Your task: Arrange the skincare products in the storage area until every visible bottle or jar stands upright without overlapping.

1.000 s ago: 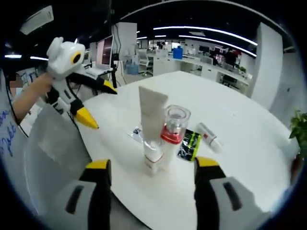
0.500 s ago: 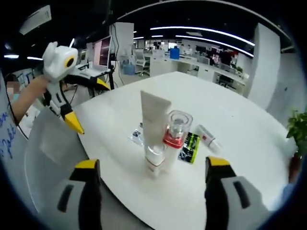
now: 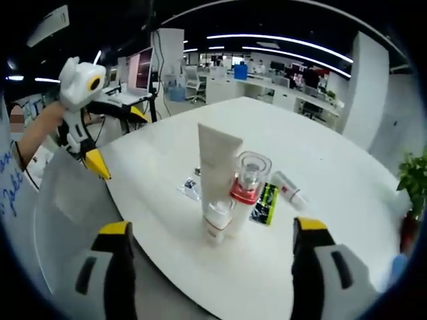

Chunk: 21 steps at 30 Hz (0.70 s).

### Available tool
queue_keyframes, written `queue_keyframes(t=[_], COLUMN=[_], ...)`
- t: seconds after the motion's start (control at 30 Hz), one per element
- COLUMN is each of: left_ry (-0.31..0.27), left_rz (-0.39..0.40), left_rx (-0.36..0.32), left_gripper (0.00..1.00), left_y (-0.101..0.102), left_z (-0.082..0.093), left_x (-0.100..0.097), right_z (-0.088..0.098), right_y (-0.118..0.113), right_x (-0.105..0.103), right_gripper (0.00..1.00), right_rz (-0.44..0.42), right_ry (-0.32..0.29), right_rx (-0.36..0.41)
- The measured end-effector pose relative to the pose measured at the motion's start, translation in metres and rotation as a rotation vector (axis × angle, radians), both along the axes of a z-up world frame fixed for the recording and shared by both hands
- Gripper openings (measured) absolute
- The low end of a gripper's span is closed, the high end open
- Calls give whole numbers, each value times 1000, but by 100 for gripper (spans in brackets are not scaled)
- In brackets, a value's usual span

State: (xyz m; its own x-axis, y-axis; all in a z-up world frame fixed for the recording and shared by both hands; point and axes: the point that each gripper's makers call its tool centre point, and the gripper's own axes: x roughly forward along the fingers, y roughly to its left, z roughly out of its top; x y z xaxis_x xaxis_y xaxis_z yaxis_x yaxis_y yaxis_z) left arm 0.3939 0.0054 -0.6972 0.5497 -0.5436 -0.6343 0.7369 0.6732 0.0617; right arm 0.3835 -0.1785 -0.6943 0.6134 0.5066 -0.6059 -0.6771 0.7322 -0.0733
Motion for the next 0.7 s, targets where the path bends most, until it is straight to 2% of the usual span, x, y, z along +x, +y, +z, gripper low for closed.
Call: queue_keyframes(t=[0.23,0.33,0.53,0.7], left_ry=[-7,-8,6,9], left_rz=[-25,-23,0,27], left_rx=[5,-1,-5,-6], left_gripper=[97,97,97,97], left_y=[5,6,10,10], left_z=[-3,-4,-8,-8], left_x=[1,3,4,5], right_z=[-1,-7,-7,-8], right_y=[-4,-6,-7,-20], right_x=[2,2,2,8], right_gripper=[100,100,100,100], right_rz=[5,6,7,17], right_ry=[0,33,35,33], right_rx=[-39,-41,-25,-41])
